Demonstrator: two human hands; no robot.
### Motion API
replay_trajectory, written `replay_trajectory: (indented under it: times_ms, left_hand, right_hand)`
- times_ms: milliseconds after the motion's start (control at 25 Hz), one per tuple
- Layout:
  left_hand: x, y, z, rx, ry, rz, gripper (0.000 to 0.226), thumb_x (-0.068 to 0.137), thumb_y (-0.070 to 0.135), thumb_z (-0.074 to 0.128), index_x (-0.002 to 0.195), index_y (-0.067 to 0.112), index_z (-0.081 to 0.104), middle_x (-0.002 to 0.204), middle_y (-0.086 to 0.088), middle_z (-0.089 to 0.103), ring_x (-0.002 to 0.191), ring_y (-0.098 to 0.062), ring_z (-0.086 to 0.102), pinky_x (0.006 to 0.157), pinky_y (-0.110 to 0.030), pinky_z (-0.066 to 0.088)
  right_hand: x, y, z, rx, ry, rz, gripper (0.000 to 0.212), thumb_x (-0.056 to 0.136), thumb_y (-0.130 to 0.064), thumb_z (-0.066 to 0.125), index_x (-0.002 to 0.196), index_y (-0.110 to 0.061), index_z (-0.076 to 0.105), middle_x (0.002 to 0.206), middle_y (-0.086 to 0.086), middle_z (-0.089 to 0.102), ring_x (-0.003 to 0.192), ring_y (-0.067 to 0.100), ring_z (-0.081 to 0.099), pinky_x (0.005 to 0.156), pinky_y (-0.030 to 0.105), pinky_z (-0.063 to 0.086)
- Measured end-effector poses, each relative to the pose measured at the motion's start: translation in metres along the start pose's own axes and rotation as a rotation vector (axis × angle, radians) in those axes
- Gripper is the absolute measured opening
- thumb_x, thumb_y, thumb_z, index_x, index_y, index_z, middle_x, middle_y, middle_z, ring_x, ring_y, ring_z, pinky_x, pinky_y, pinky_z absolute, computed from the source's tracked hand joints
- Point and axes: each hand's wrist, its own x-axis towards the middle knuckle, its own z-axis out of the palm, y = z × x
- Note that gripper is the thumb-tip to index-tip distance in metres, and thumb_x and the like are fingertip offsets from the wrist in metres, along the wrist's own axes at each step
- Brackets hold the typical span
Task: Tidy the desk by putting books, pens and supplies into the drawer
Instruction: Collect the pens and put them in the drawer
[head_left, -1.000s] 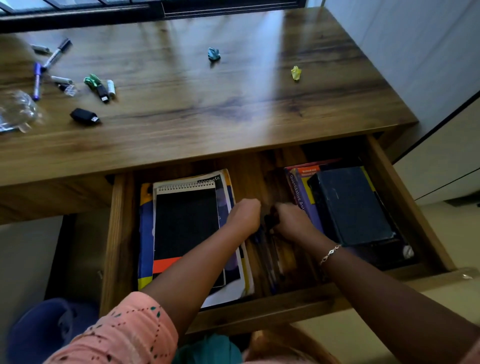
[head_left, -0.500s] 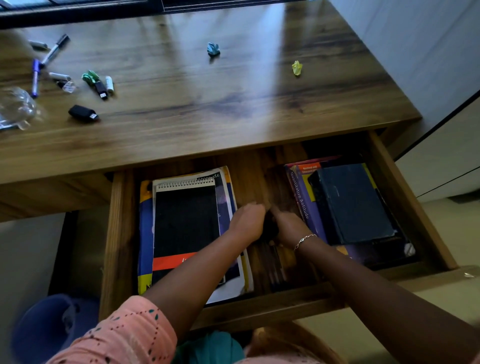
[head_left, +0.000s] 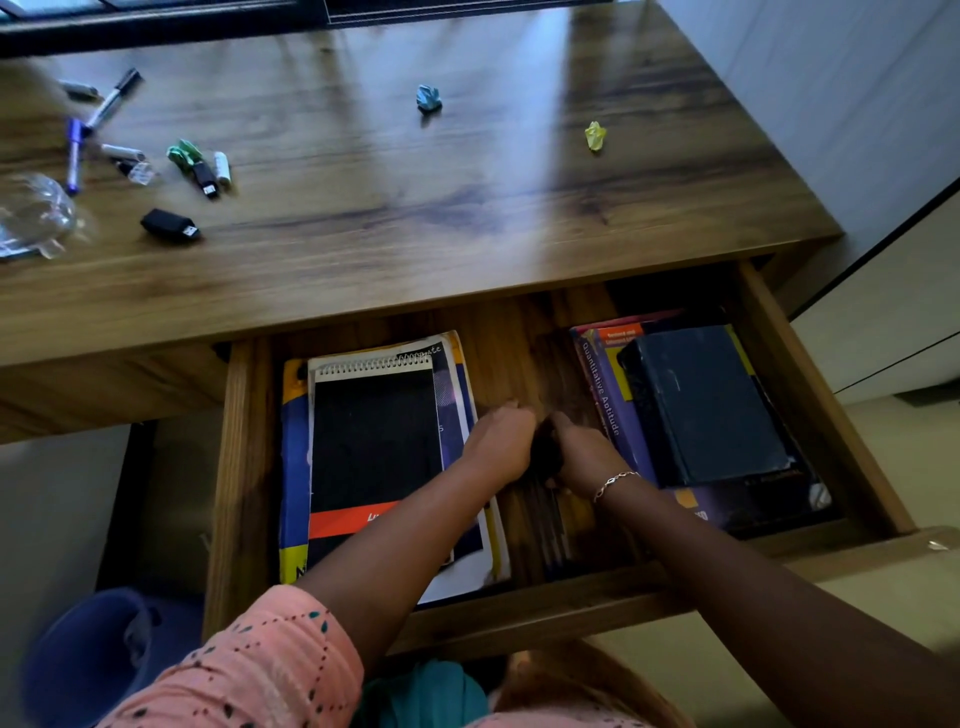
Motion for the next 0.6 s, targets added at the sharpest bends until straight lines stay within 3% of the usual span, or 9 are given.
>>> replay_trajectory:
  times_ms: [120,240,480,600]
  left_hand:
    - [0.001,-0.003,-0.001,-0.004,-0.004,-0.006,0.029,0.088,0.008,0.056,0.117,0.010,0.053,0.121,-0.009,0.051,0.105,-0.023,0.055,0.090,-0.034,0.048]
    - [0.003,-0.007,0.000,-0.013,0.006,0.015,0.029,0.088,0.005,0.054,0.117,0.009,0.054,0.122,-0.010,0.051,0.106,-0.024,0.055,0.091,-0.035,0.049]
    - [0.007,-0.014,0.001,-0.021,-0.002,0.030,0.025,0.088,0.002,0.054,0.112,0.008,0.056,0.114,-0.010,0.055,0.099,-0.022,0.057,0.085,-0.033,0.051]
    - [0.006,-0.015,0.002,-0.030,0.002,0.028,0.027,0.088,0.003,0.054,0.114,0.010,0.056,0.123,-0.011,0.053,0.105,-0.023,0.057,0.089,-0.034,0.051]
  right_hand:
    - [-0.007,-0.002,0.007,0.038,0.020,0.082,0.057,0.083,-0.017,0.065,0.127,-0.007,0.031,0.118,0.017,0.058,0.106,0.032,0.059,0.084,0.039,0.049]
    - [-0.015,-0.003,0.020,-0.011,0.005,0.125,0.065,0.077,-0.026,0.072,0.123,-0.006,0.030,0.120,0.019,0.055,0.108,0.034,0.058,0.083,0.038,0.047]
    - [-0.018,-0.006,0.033,-0.116,0.046,0.118,0.054,0.085,-0.019,0.064,0.124,-0.005,0.030,0.122,0.021,0.051,0.108,0.034,0.058,0.085,0.037,0.047]
    - [-0.018,-0.007,0.029,-0.065,0.008,0.129,0.059,0.082,-0.024,0.068,0.123,-0.005,0.030,0.123,0.021,0.050,0.110,0.035,0.056,0.087,0.038,0.046]
